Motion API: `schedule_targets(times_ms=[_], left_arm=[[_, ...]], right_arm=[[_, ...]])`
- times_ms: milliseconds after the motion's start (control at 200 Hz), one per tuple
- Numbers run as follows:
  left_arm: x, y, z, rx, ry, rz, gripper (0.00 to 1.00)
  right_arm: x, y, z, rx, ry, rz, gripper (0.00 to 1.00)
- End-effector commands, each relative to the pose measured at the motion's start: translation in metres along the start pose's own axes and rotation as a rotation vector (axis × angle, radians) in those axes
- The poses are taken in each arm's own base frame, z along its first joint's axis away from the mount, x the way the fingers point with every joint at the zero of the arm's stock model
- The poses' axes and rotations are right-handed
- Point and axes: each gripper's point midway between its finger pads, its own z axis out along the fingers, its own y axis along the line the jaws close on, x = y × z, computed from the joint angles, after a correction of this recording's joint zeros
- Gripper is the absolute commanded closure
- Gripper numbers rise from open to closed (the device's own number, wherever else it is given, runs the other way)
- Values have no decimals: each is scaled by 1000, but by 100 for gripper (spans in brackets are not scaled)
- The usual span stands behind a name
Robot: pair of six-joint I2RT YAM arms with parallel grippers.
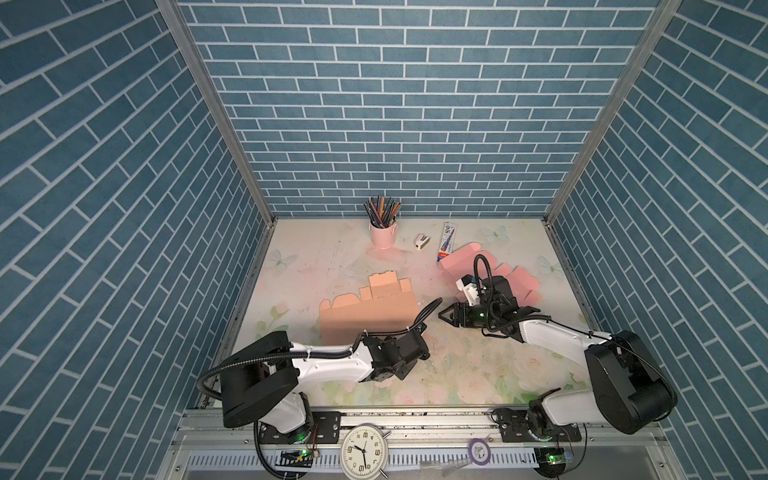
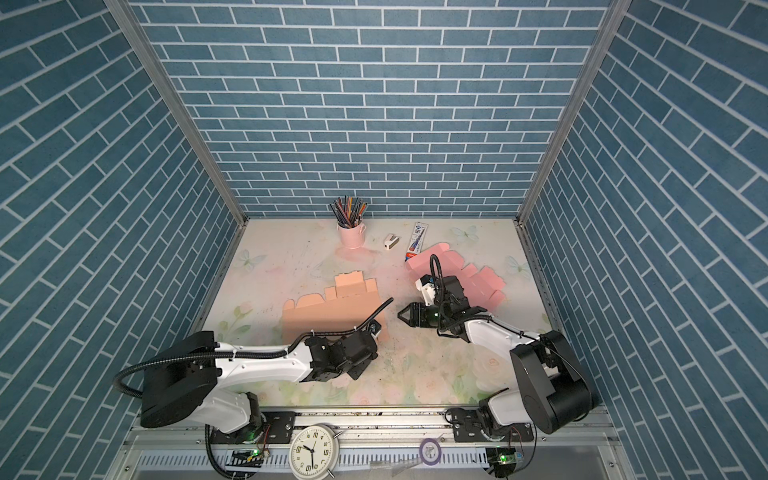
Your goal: Fold the paper box
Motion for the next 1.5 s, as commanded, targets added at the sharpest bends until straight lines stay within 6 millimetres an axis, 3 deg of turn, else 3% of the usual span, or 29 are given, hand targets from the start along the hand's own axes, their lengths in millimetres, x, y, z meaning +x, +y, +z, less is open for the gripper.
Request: schedule_targets(times_ms=[0, 180, 390, 650, 840, 1275, 1495], left_arm=[[-7, -5, 0, 12, -29, 23, 80], [-9, -13, -4, 58, -54, 39, 100], [-14, -15, -18, 103, -122, 29, 100], [-35, -19, -58, 177, -321, 26, 100], [-40, -19, -74, 202, -402, 46, 100], [-37, -25, -75, 233, -420, 67, 100], [-35, -26, -70, 230, -403, 72, 100]], right_arm=[[-2, 4, -3, -17, -13, -21, 39], [-4, 7, -3, -29, -13, -16, 39], [-10, 14, 0, -68, -15, -4, 39], [-27, 31, 9, -164, -11, 21, 39], [-35, 39, 22, -228, 16, 54, 39], [-29, 56, 60, -377, 125, 98, 40], [-26, 62, 67, -396, 150, 88, 49]])
